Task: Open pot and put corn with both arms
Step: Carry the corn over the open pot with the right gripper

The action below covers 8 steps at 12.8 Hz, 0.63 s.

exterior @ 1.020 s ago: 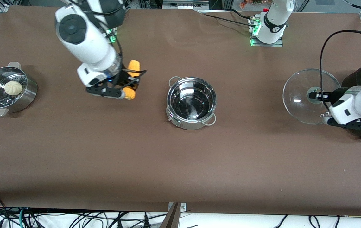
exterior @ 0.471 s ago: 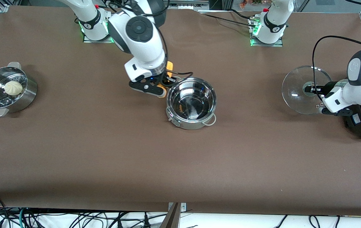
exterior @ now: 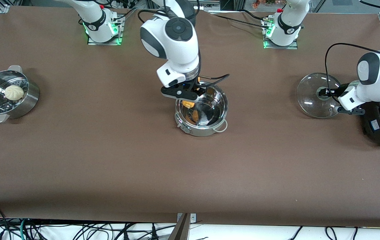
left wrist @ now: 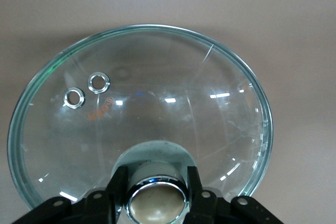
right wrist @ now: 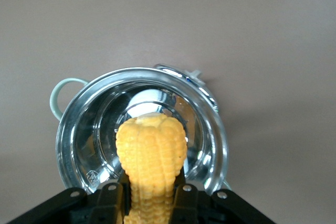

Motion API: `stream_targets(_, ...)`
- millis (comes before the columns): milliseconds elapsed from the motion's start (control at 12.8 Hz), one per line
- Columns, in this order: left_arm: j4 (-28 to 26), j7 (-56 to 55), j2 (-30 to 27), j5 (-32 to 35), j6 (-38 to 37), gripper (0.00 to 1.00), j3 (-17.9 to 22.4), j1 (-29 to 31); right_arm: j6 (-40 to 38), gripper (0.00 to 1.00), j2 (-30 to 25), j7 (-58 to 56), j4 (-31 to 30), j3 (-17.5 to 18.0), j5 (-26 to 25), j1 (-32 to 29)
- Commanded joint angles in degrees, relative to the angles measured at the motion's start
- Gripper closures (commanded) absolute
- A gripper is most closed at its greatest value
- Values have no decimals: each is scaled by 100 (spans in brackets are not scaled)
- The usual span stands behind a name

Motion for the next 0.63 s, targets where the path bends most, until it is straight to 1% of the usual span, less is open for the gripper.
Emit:
stream_targets(0,-95,252,120,97,287,89,-92,247,138,91,389,-51,365,-28,-402,244)
stream_targets(78,-122,288,234,97,402,89,-101,318,252,91,459,-86,365,-28,-429,279)
stream_targets(235,-122,297,244,79,439,89,-127,292,367,91,574,-435,365,-19,-552,323)
stream_targets(314,-105,314,200,-8,439,89,-206,283,437,91,609,-516,365,-19,-552,332)
stream_targets(392,-52,358,148,-44,439,90,-424,336,507,91,636,-526,365,-28,-552,367)
stream_targets(549,-17,358,33,-192,456,90,-601,310,674,91,758,-526,365,-28,-561,385)
